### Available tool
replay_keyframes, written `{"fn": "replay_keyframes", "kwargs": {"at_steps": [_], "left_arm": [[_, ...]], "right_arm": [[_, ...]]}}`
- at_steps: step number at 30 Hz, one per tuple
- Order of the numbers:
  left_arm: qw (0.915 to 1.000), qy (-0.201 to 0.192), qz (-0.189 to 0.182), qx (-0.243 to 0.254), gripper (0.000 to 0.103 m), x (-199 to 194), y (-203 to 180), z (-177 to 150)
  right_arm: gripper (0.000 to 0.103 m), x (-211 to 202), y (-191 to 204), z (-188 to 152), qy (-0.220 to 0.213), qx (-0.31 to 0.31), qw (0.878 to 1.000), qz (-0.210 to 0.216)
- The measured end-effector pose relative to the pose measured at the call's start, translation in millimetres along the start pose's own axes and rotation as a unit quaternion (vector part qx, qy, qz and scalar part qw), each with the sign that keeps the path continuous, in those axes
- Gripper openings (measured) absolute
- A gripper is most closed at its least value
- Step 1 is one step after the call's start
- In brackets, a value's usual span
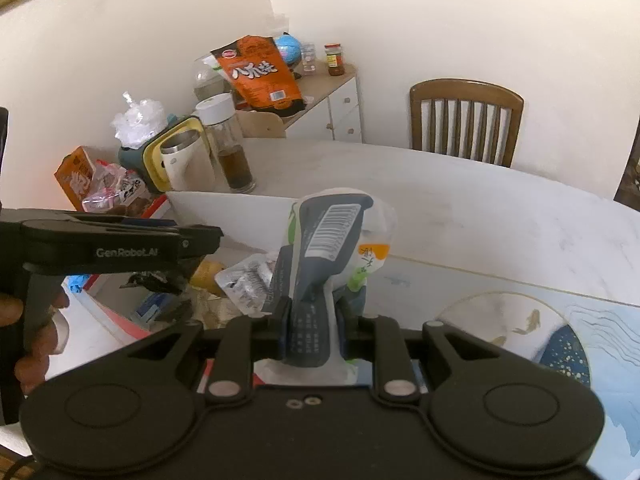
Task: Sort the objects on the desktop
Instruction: 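Carry the black snack bag and tissue pack with both tools over the box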
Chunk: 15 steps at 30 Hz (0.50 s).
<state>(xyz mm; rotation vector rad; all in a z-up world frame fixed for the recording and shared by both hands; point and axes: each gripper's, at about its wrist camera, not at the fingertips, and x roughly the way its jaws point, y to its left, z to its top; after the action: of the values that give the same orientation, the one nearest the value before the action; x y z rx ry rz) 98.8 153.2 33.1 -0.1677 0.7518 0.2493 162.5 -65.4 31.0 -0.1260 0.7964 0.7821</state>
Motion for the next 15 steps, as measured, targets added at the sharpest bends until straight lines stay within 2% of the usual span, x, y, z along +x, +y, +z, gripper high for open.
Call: {"fn": "replay_keyframes", "kwargs": {"at_steps": [8,15], "left_arm": [[0.9998,0.006,0.019,-0.009,0.047,-5.6,35.0,-4.8],[0.9985,0.016,0.047,-0.022,0.047,5.7,63.1,-3.3]], "right_arm": [[0.021,13.9,26.6,4.7,0.004,-0.022,1.000,0.007],[0.021,38.6,36.8,18.2,0.013,-0.051,0.999,0.011]]}}
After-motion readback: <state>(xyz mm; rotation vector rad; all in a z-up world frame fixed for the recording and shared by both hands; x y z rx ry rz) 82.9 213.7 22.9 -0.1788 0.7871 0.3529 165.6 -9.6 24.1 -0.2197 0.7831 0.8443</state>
